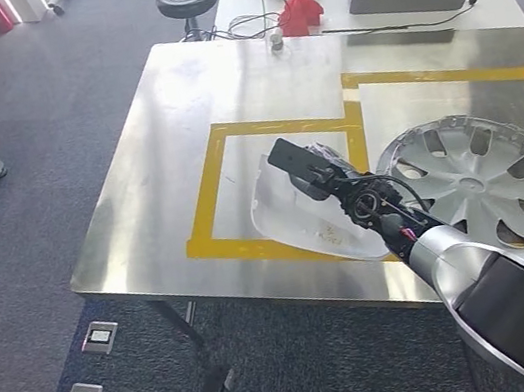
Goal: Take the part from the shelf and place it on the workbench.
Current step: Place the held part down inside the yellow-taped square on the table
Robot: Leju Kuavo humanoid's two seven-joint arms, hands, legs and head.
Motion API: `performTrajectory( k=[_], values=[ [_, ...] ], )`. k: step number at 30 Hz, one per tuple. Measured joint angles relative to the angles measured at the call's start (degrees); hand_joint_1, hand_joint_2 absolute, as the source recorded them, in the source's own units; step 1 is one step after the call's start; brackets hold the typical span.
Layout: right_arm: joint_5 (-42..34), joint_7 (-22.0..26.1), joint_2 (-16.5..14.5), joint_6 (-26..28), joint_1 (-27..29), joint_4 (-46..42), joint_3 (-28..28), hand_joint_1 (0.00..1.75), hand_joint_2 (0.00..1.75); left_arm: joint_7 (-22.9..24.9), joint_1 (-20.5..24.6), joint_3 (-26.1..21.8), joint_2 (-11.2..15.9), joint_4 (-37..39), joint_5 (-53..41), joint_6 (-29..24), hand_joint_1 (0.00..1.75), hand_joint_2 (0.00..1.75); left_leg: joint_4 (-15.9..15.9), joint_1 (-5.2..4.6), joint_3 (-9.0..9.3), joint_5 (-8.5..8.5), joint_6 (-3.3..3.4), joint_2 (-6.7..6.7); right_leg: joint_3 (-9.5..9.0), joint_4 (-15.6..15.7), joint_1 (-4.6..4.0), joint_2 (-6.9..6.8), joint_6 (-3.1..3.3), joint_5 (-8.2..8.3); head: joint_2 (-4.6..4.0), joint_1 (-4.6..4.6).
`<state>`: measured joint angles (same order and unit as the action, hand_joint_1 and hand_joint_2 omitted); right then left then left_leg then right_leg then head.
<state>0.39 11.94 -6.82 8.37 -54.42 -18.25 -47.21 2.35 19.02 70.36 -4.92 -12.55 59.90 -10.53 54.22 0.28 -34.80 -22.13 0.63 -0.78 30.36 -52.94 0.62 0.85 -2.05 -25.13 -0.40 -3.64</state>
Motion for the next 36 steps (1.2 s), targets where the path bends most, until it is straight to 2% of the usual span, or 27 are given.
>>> performTrajectory(
  k=[7,14,36],
  values=[
    [0.2,0.2,-0.1,-1.1,-0.1,0.0,0.0,1.75,1.75,-0.4,0.0,0.0,0.0,0.0,0.0,0.0,0.00,1.75,0.0,0.00,0.00,0.00,0.00,0.00,0.00,0.0,0.00,0.00,0.00,0.00,0.01,0.00],
    [-0.8,2.3,-0.5,-3.1,-1.8,-0.1,0.9,1.75,1.75,-0.7,0.0,0.0,0.0,0.0,-0.1,0.4,0.00,1.75,0.0,0.00,0.00,0.00,0.00,0.00,-0.01,0.0,0.00,0.00,0.00,0.00,0.00,-0.01],
    [-1.2,3.4,-1.1,-3.2,-2.9,-0.6,2.2,1.75,1.75,-0.7,0.1,0.0,0.0,0.0,-0.5,0.9,0.00,1.75,0.0,0.00,0.01,0.00,0.00,0.00,-0.01,0.0,0.00,0.00,0.00,0.00,0.01,-0.01]
  ],
)
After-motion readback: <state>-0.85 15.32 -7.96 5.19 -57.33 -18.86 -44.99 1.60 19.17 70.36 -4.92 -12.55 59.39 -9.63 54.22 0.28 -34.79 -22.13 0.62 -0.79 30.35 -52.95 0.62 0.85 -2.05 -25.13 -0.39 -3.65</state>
